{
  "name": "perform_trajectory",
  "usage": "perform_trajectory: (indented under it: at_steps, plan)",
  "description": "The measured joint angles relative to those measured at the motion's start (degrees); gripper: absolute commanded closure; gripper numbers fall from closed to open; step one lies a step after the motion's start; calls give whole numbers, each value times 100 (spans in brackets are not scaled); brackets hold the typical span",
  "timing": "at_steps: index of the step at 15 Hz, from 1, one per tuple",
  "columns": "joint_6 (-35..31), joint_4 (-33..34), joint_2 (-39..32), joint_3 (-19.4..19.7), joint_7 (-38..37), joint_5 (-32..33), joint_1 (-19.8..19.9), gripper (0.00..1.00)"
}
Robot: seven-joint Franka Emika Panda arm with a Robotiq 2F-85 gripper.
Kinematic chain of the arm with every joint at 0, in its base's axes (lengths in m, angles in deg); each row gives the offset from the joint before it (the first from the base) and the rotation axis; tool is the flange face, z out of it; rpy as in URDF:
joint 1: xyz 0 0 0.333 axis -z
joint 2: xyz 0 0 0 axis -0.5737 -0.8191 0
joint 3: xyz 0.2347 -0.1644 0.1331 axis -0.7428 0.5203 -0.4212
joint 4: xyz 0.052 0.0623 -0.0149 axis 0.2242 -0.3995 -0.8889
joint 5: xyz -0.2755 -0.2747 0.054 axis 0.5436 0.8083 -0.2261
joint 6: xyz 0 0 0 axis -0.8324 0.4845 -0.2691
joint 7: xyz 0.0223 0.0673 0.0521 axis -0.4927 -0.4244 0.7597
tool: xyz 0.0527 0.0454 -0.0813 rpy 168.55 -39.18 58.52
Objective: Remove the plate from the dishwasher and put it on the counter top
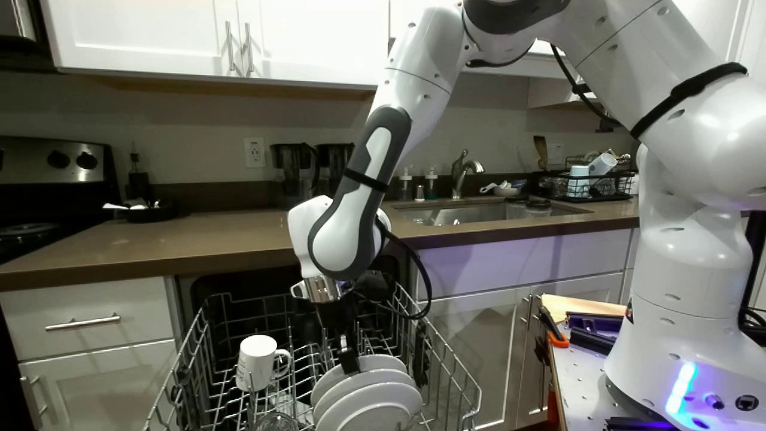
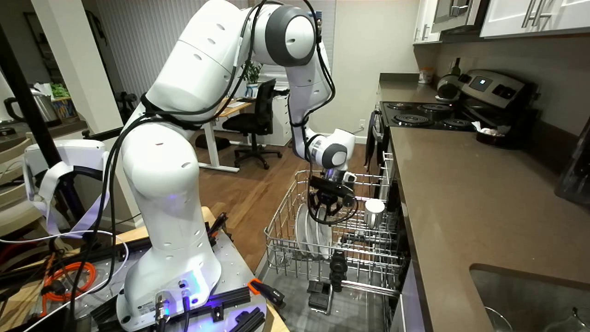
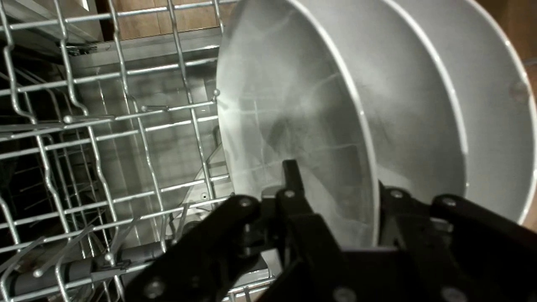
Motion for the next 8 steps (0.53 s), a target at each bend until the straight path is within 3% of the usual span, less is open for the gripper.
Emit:
perform_trajectory:
  at_steps: [1, 8]
  plan:
    - [0, -1, 0, -3, -25, 0, 0, 97]
    - [-28, 27, 101, 65, -124, 9, -5, 96]
